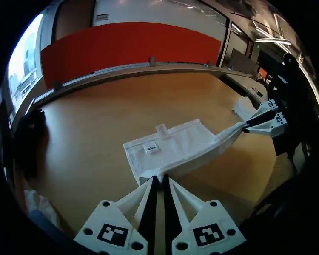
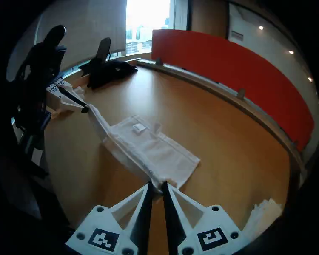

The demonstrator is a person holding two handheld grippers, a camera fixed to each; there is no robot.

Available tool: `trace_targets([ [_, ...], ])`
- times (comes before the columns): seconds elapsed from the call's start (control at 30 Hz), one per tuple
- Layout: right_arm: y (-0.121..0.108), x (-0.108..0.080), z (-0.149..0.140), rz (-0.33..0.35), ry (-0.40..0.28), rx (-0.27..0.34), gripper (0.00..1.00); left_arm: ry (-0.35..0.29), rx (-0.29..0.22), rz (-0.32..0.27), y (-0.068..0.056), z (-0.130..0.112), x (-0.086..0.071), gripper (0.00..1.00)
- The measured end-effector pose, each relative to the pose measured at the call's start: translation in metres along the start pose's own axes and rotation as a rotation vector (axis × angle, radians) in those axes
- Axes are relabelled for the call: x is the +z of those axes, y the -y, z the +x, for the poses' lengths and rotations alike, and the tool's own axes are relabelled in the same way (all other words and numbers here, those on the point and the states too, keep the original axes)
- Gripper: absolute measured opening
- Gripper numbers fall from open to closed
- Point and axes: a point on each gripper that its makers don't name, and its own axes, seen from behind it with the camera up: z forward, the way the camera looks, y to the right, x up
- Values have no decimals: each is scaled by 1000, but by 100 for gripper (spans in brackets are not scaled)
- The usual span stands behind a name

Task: Fold towel

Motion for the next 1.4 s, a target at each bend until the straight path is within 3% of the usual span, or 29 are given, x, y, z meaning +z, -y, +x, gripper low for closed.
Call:
trace_targets([
  [0.2, -13, 15, 2, -6, 13, 20, 17, 1, -11, 14, 9, 5, 17, 10],
  [0.47, -28, 35, 4, -13, 35, -2, 17, 11, -31, 34, 20, 7, 41, 10],
  [1.1, -37, 73, -18, -9, 79, 33, 17, 42, -28, 62, 33, -13, 81, 11],
  [1.23, -40, 84, -25, -19, 84, 42, 20, 46, -23, 74, 37, -17, 92, 13],
  [1.4, -44, 93, -31, -38, 87, 49, 29, 52, -16, 96, 43, -21, 102, 20],
])
